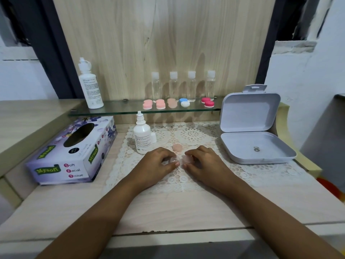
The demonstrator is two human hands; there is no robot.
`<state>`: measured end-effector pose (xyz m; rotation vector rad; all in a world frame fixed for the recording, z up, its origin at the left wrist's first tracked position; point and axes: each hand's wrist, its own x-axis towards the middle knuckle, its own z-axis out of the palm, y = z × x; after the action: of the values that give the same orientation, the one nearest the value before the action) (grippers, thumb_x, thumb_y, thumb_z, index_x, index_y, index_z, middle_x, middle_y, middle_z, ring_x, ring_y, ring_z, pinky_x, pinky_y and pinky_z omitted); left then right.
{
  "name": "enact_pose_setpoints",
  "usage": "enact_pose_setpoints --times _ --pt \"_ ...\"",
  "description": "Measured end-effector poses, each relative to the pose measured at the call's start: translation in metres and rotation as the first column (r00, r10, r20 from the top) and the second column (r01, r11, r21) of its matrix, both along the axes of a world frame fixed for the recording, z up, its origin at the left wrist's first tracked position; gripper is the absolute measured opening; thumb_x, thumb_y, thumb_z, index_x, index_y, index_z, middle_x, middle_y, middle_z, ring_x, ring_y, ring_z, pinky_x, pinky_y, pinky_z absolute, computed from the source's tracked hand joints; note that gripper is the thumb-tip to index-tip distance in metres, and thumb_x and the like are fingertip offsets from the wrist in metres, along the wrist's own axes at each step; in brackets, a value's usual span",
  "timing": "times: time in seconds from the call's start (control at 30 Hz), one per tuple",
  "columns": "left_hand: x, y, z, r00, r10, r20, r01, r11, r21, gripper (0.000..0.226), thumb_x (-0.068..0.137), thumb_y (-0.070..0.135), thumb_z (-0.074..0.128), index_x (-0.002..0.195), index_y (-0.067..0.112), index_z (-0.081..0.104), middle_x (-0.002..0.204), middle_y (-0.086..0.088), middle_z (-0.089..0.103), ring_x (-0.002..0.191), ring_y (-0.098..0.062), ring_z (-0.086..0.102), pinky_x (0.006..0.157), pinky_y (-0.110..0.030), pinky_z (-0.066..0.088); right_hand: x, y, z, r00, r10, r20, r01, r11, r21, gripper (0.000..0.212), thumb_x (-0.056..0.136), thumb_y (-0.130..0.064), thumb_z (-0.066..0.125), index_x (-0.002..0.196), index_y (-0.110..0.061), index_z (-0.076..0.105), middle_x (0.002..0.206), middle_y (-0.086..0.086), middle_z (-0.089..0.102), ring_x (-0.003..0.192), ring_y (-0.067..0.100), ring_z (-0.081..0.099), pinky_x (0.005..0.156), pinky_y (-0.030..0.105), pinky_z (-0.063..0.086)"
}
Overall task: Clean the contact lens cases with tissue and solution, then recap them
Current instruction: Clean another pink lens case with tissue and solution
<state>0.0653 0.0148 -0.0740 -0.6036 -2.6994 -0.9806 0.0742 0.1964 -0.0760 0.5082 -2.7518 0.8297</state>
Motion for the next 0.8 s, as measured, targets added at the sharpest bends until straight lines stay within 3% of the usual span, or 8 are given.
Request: enact_pose_setpoints --times 0.13,0.23,0.37,0.53,0.7,0.8 --pt "-0.0006 0.0004 -0.0011 1.0 -0.007 -0.031 0.007 1.0 0.001 0.023 0.085 0.03 0.065 0.104 0.016 0.068 0.105 0.007 0.063 0.097 -0.005 0.056 0.081 -0.011 0.04 0.0009 -0.0011 0.0046 1.0 -0.031 -0.002 0.031 0.998 -0.054 0.032 0.081 -0.037 0.066 0.105 -0.017 0.061 0.094 -0.006 0.05 0.1 0.018 0.049 0.088 0.033 0.041" --pt "-0.0002 0.0012 -0.0011 0.999 -0.011 -0.044 0.012 1.0 0.015 0.023 0.085 0.027 0.066 0.104 0.014 0.07 0.106 0.007 0.065 0.097 -0.006 0.058 0.084 -0.014 0.042 0.0007 -0.0013 0.0052 1.0 -0.029 0.003 0.029 0.998 -0.059 0.027 0.08 -0.035 0.067 0.099 -0.016 0.063 0.096 -0.001 0.055 0.099 0.019 0.049 0.087 0.033 0.041" --pt "0.0008 0.0015 -0.0015 0.999 -0.019 -0.05 0.02 0.999 0.027 0.023 0.084 0.026 0.067 0.103 0.014 0.071 0.105 0.007 0.067 0.096 -0.006 0.06 0.083 -0.015 0.043 -0.0004 -0.0007 0.0051 1.0 -0.009 -0.014 0.008 0.999 -0.047 0.026 0.082 -0.033 0.066 0.1 -0.015 0.065 0.101 0.0 0.058 0.1 0.02 0.049 0.087 0.034 0.041" --pt "0.0013 0.0022 -0.0014 0.997 -0.045 -0.069 0.046 0.999 0.022 0.018 0.084 0.023 0.068 0.099 0.013 0.072 0.095 0.011 0.065 0.078 0.003 0.056 0.068 -0.003 0.035 -0.0031 0.0007 0.0065 0.999 0.032 -0.032 -0.033 0.999 -0.031 0.025 0.082 -0.03 0.067 0.101 -0.013 0.065 0.098 -0.001 0.058 0.098 0.021 0.051 0.084 0.031 0.04" --pt "0.0014 0.0016 -0.002 0.997 -0.052 -0.065 0.054 0.998 0.028 0.019 0.085 0.023 0.067 0.1 0.013 0.072 0.095 0.013 0.064 0.077 0.006 0.056 0.068 -0.001 0.033 -0.0025 0.0048 0.0079 0.991 0.115 -0.064 -0.116 0.993 -0.012 0.023 0.084 -0.024 0.066 0.103 -0.013 0.065 0.092 -0.008 0.052 0.093 0.014 0.051 0.08 0.025 0.038" --pt "0.0012 0.0016 -0.0028 0.996 -0.053 -0.076 0.055 0.998 0.026 0.02 0.085 0.023 0.067 0.101 0.012 0.072 0.093 0.014 0.063 0.077 0.013 0.053 0.067 0.0 0.032 -0.0017 0.0062 0.0067 0.988 0.147 -0.052 -0.147 0.989 0.0 0.023 0.086 -0.022 0.063 0.108 -0.015 0.064 0.097 -0.008 0.053 0.097 0.015 0.052 0.086 0.031 0.042"
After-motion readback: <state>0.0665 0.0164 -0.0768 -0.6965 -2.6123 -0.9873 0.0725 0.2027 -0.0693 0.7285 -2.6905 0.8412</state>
